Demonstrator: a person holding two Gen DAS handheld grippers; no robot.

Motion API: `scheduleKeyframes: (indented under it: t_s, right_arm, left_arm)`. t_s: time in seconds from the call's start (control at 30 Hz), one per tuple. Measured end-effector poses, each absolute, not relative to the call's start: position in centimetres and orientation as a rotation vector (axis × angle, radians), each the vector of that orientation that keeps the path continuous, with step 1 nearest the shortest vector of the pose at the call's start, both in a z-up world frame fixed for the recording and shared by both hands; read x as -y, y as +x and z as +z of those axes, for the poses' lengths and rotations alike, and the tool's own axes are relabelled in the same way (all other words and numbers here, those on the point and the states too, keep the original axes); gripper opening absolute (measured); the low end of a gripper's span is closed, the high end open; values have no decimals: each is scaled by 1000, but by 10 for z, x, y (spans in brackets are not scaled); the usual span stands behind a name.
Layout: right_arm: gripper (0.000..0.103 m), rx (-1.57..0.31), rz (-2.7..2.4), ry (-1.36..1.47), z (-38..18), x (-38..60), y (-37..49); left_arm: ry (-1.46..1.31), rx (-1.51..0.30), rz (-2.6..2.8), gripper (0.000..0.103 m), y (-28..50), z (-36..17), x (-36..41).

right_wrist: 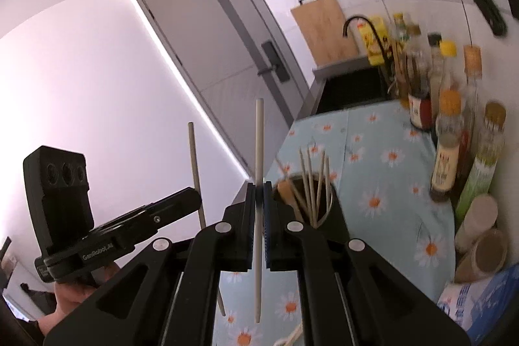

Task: Organize utensils
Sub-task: 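Carry both chopsticks upright up over the black holder, then lower both chopsticks into the black holder and open both tools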

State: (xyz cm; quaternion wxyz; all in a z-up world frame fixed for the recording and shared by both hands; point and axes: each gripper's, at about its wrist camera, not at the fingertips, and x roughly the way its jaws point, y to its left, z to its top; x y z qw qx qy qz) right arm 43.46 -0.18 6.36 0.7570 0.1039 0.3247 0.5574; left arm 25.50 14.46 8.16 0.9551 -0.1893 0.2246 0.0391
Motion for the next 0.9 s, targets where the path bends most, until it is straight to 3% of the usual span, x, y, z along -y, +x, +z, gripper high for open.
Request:
scheduleKeyframes:
  t_s: [0.23,0.9]
  right_arm:
    - [6,-639,1193,247,83,-12,449]
    - [6,-553,1164,232,106,-49,478]
  left_arm:
    - [-342,-348,94,3,263,98,-158]
    - [-290,-254,104,3,299,124,-189]
